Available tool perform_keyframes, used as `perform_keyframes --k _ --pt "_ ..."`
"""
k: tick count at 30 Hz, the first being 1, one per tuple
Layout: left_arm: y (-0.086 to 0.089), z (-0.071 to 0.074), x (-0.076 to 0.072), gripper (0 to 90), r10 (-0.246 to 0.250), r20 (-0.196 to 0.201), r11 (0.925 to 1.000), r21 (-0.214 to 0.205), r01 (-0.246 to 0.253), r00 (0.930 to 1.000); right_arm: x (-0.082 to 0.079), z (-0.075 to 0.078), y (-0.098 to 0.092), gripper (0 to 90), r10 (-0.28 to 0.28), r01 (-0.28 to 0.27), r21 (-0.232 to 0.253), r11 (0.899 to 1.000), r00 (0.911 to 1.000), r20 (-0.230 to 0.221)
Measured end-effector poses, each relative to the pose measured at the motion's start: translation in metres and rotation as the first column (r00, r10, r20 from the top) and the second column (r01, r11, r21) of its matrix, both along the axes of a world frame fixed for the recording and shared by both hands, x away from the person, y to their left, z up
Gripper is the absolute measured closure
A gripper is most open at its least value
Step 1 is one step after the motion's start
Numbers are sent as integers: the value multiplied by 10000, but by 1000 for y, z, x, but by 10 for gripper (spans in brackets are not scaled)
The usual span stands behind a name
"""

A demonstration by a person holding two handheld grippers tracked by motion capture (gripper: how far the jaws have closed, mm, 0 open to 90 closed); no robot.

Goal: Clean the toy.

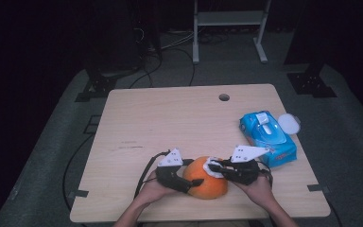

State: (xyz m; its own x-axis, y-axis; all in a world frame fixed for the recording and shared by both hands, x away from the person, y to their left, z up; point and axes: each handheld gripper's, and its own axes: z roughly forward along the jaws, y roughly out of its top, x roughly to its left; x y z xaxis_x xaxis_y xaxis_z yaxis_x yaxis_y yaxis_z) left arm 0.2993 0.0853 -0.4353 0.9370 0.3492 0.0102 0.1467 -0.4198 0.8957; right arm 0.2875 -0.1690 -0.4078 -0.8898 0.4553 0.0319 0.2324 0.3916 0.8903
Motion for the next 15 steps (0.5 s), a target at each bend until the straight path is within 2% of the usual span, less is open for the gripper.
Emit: perform_keyframes --k 1,2,3,5,7,9,11,13,14,15 --pt "0 0 0 312 0 0 10000 0 0 10000 0 0 0 811 0 0 0 10000 10000 0" --pt "-2 3 -3 312 55 579 9999 123 -62 9983 -1 3 2 811 -54 54 -8 10000 9998 191" --pt "-4 6 -7 323 60 1255 9993 347 -104 9921 -2 5 3 811 -68 68 25 10000 9995 302" --pt "-3 6 -8 326 -41 1344 9991 417 -15 9909 -1 9 2 812 -131 125 150 9998 9993 350" --pt "-1 3 -8 324 -185 1425 9987 497 115 9896 1 6 -2 812 -273 270 111 9996 9992 277" --pt "3 0 -6 281 -158 1197 9995 283 125 9927 5 -1 -8 812 -424 424 -15 9991 9990 113" --pt "6 -1 -2 177 67 693 9999 -138 -58 9976 7 -4 -15 812 -537 537 21 9986 9985 -95" --pt "7 -1 6 76 325 -289 9991 -269 -333 9991 4 -5 -15 813 -609 609 -91 9981 9981 5" --pt "7 -3 9 71 201 -764 9992 -318 -226 9969 3 -5 -15 813 -564 564 -83 9984 9984 -5" --pt "6 -6 9 113 98 -719 9993 -362 -124 9974 2 -5 -13 814 -508 508 -36 9987 9987 -33"
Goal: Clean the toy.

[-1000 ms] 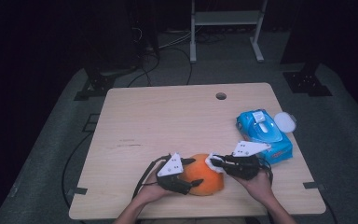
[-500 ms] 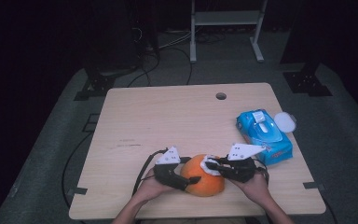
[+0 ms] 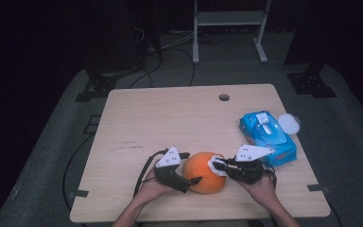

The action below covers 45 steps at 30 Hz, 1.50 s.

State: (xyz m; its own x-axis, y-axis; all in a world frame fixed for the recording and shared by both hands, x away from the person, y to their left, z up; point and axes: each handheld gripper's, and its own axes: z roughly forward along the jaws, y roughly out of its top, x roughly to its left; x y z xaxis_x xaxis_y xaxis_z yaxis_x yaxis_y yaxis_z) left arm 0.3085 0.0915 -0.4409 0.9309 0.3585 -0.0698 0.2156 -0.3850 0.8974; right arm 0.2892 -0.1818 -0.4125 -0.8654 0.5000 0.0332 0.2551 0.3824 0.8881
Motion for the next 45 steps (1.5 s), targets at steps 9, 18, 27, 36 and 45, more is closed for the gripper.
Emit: perform_keyframes --k 9,18,27,36,45 --pt "-1 4 -13 234 -397 1358 9988 352 352 9899 1 7 5 814 62 -62 -17 10000 9996 276" --pt "-6 -1 -2 152 -111 20 9992 373 110 9999 -7 6 8 813 99 -91 -222 9997 9992 384" --pt "-7 6 -15 207 -170 2007 9967 815 6 9795 -1 12 2 814 -160 154 108 9998 9982 586" --pt "-15 8 -22 217 -269 2368 9964 849 69 9712 -11 13 21 814 422 -432 142 9990 9970 654" --pt "-3 3 -2 46 318 253 9995 -77 -316 9992 1 6 0 813 -226 221 129 9997 9989 421"
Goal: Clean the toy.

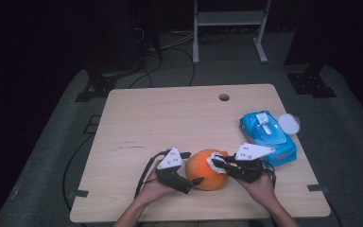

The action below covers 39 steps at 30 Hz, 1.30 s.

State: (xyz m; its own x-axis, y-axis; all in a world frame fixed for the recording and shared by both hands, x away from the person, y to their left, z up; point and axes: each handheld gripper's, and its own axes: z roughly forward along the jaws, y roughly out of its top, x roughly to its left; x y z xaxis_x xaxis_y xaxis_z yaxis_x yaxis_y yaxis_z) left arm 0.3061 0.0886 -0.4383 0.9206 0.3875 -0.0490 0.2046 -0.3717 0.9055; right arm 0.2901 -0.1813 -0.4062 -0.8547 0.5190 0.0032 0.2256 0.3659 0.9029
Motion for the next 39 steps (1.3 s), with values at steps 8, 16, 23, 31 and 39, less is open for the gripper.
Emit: perform_keyframes --k 8,16,23,31,39 --pt "4 -1 0 283 -235 54 9997 -33 235 9997 -7 6 13 812 223 -222 -30 9997 9992 340" --pt "-2 7 -14 283 -476 1844 9966 743 343 9817 -4 12 1 812 -24 14 217 9998 9989 473" --pt "-3 5 -10 229 -89 1041 9999 101 79 9945 -10 9 14 812 201 -204 34 9998 9981 581" --pt "-3 5 -16 272 -457 1635 9981 489 382 9855 -11 12 20 812 410 -412 8 9992 9969 664" --pt "3 4 -5 240 -352 424 9983 -449 371 9985 -9 10 5 812 -35 40 -71 10000 9976 692"
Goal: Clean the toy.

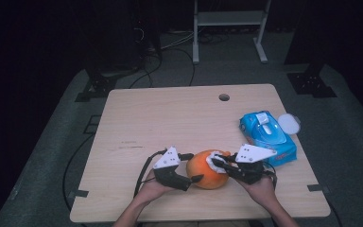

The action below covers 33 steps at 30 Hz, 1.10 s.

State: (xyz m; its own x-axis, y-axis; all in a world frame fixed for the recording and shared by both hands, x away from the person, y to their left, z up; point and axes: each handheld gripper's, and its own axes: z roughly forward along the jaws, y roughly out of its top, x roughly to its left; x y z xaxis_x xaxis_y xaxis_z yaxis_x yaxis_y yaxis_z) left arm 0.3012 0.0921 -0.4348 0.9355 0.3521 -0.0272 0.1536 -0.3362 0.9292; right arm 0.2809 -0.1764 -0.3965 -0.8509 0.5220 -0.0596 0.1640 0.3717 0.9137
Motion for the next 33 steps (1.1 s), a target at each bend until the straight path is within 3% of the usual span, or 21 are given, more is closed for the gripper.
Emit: perform_keyframes --k 3,6,8,12,13,14,16,18,21,24,26,29,31,33 --pt "-5 2 -6 290 -54 439 9996 268 43 9990 -4 2 9 812 107 -106 -96 9999 9999 105" --pt "-8 4 -11 312 -381 917 9975 630 324 9951 -8 3 22 811 611 -611 -27 9981 9981 100" --pt "-6 4 -11 320 -435 890 9975 589 383 9951 -9 5 23 812 653 -644 -288 9975 9974 289" --pt "-3 3 -8 289 -388 751 9983 469 354 9964 -3 6 10 812 214 -211 -151 9997 9995 211" --pt "-4 3 -7 242 -247 616 9990 397 223 9978 -1 5 6 812 146 -145 -33 9999 9998 124" --pt "-5 3 -5 126 -141 439 9991 418 123 9989 -2 4 4 812 147 -147 14 9999 9998 118" --pt "-8 1 1 85 -26 -194 9982 603 37 9998 -2 4 4 812 215 -215 2 9998 9997 85" --pt "-7 -1 2 107 -248 -403 9985 472 267 9989 -6 4 9 812 308 -307 -121 9995 9995 116" --pt "-11 1 -6 225 -316 160 9979 569 306 9994 -8 5 16 812 489 -485 -182 9987 9986 190" --pt "-15 3 -13 297 -421 882 9940 1040 329 9952 -13 6 27 812 832 -825 -289 9962 9962 251" --pt "-12 2 -13 324 -410 848 9952 916 332 9956 -15 8 28 812 789 -761 -565 9955 9957 482" --pt "-10 1 -12 313 -473 664 9959 800 419 9967 -9 10 14 812 276 -254 -479 9985 9985 464" --pt "-13 1 -11 262 -495 429 9969 631 467 9979 -3 9 2 812 -14 17 -180 9998 9999 136" --pt "-17 3 -12 239 -527 503 9955 817 485 9973 -6 8 5 812 8 -5 -183 9998 9999 166"
